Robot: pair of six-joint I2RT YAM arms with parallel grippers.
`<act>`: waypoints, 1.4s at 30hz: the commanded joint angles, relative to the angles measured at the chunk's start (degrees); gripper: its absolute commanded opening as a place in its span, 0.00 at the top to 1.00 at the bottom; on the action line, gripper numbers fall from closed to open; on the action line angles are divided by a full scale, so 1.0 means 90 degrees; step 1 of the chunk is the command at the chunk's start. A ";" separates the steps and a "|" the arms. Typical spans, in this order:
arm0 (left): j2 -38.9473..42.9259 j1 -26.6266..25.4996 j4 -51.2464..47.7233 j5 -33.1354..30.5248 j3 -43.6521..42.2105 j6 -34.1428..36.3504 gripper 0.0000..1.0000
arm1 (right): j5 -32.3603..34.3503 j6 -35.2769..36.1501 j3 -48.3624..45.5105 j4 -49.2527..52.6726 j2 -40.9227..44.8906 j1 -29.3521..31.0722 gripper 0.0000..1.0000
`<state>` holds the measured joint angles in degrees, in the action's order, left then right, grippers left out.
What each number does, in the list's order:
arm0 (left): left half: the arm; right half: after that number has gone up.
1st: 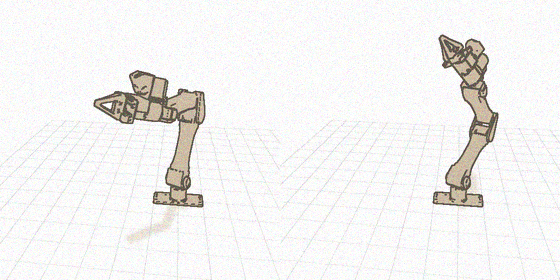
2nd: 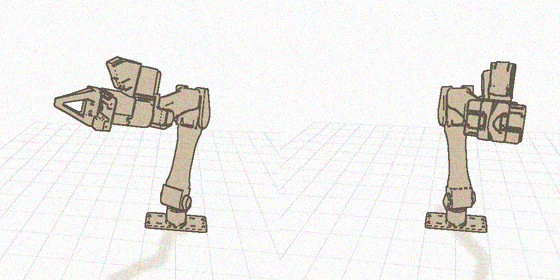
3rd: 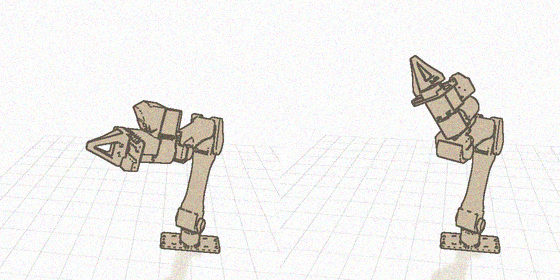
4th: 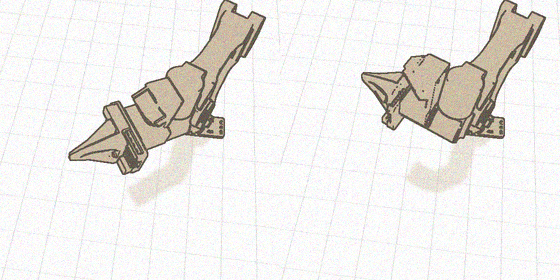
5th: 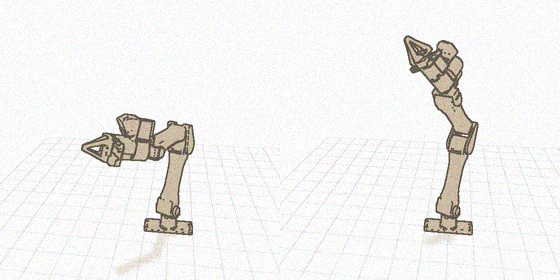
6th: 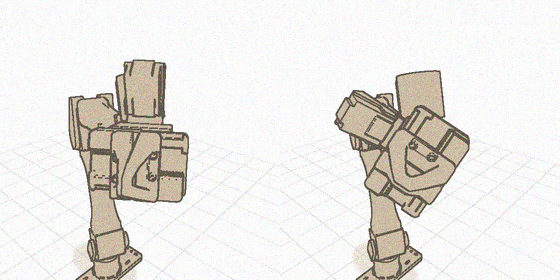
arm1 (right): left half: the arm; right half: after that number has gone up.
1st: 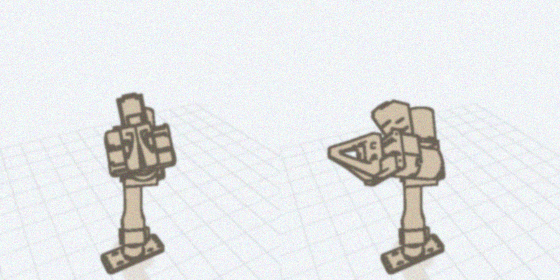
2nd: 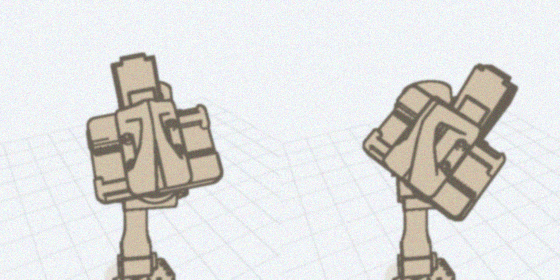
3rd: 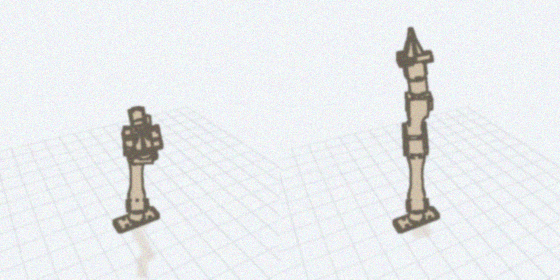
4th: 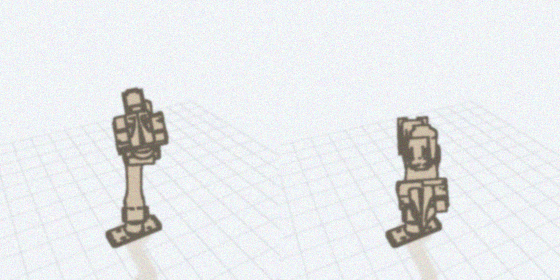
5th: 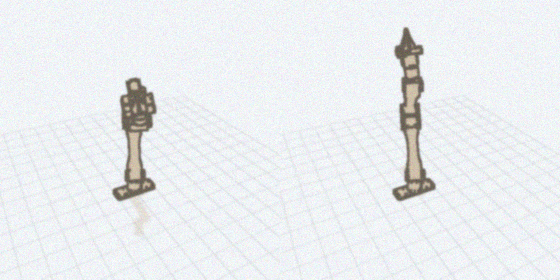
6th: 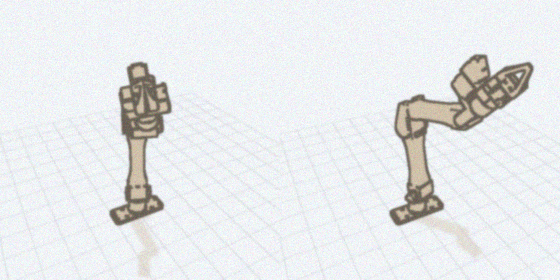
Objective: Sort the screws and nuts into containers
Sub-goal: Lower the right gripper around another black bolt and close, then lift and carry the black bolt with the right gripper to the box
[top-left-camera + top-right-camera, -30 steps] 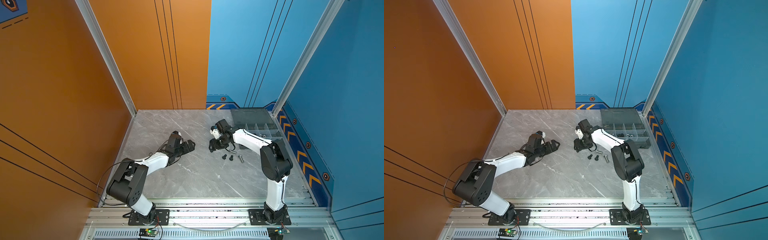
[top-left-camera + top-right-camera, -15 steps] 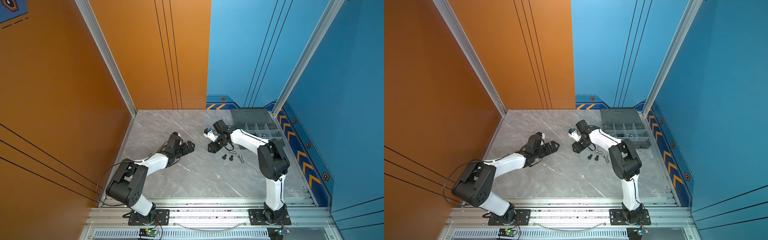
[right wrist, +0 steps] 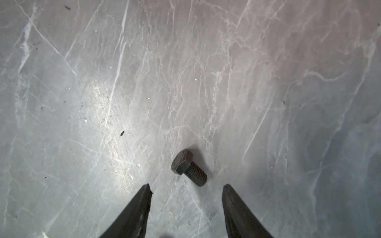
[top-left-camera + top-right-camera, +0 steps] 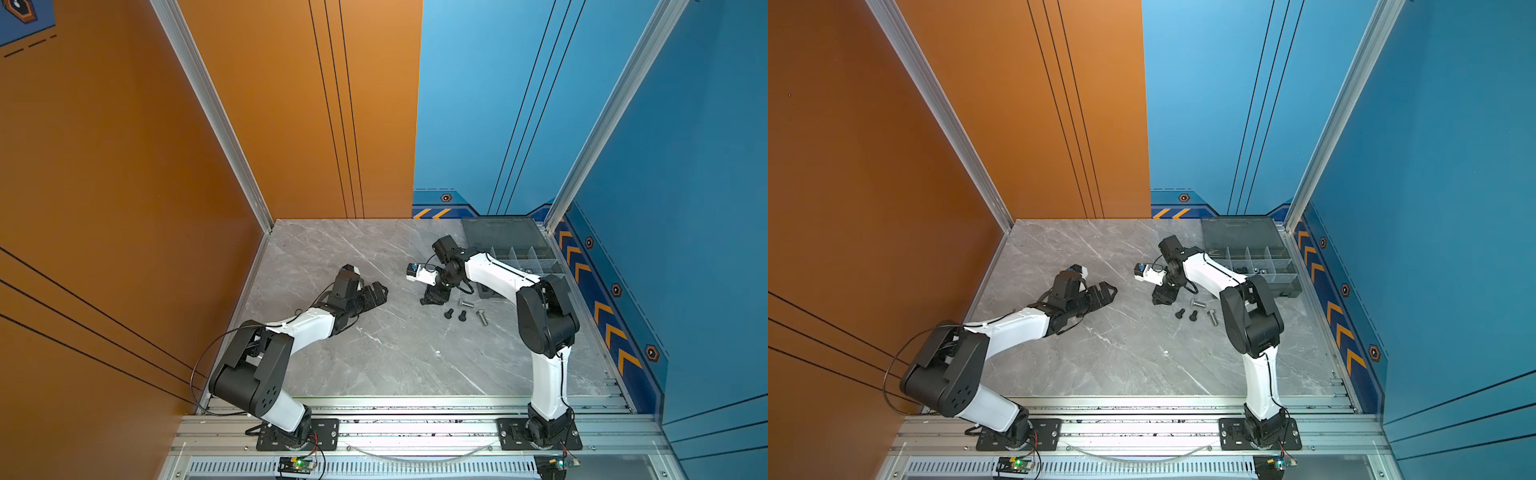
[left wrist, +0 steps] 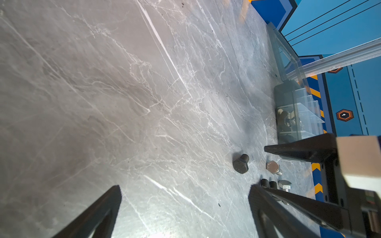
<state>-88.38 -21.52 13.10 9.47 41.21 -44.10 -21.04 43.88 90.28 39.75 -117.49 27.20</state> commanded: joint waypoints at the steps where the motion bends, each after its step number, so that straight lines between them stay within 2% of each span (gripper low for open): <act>1: 0.0139 0.0053 0.0052 -0.0076 -0.0086 -0.0042 0.02 | -0.0260 0.0466 0.0225 0.0483 -0.0109 -0.0005 0.42; 10: 0.0143 0.0058 0.0046 -0.0105 -0.0106 -0.0047 0.02 | -0.0381 0.0540 0.0281 0.0543 -0.0516 0.0034 0.43; 26: 0.0160 0.0059 0.0059 -0.0123 -0.0155 -0.0049 0.02 | 0.0041 0.0308 0.0651 0.0601 -0.0918 0.0219 0.45; 29: 0.0181 0.0067 0.0061 -0.0125 -0.0181 -0.0047 0.02 | 0.0119 0.0227 0.0733 0.0721 -0.1000 0.0249 0.48; 38: 0.0201 0.0099 0.0103 -0.0115 -0.0207 -0.0042 0.02 | 0.0344 0.0067 0.0766 0.0867 -0.1021 0.0249 0.69; 42: 0.0172 0.0100 0.0140 -0.0085 -0.0211 -0.0052 0.02 | 0.0422 0.0028 0.0707 0.0865 -0.0959 0.0238 0.76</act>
<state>-87.94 -21.28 13.61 9.23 40.16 -44.49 -19.20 44.95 96.27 44.97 -125.73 29.21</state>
